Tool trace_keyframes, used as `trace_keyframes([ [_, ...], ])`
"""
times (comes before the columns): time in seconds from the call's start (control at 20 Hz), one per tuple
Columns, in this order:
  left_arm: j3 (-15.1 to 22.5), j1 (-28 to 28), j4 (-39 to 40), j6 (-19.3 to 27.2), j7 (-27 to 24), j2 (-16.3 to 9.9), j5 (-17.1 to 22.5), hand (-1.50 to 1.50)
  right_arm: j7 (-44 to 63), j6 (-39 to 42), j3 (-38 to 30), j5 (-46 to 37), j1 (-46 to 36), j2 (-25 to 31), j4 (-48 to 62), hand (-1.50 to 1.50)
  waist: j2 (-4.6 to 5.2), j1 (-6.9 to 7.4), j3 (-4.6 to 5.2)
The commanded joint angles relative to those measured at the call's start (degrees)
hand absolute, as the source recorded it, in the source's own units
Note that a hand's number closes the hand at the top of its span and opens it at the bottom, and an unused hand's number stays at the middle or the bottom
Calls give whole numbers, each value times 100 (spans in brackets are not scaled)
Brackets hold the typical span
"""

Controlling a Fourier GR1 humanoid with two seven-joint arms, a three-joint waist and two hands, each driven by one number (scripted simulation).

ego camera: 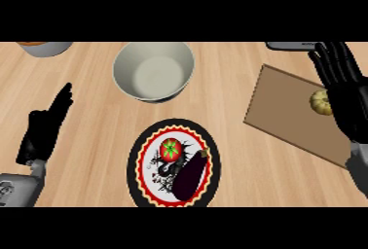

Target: Pick the tomato from the plate and place it in the bowl

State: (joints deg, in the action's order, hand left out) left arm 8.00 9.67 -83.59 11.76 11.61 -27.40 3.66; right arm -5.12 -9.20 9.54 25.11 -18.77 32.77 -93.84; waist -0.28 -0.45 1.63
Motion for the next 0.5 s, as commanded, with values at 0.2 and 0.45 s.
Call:
trace_keyframes([
  [0.2,-67,360,-186,-748,-93,231,709,0,593,-431,1963,-839,-167,-1506,563,150,80,299,-151],
  [0.45,-157,340,-78,-1113,64,388,1246,0,-179,-1635,2992,-2916,-131,-2059,1127,-150,78,255,-157],
])
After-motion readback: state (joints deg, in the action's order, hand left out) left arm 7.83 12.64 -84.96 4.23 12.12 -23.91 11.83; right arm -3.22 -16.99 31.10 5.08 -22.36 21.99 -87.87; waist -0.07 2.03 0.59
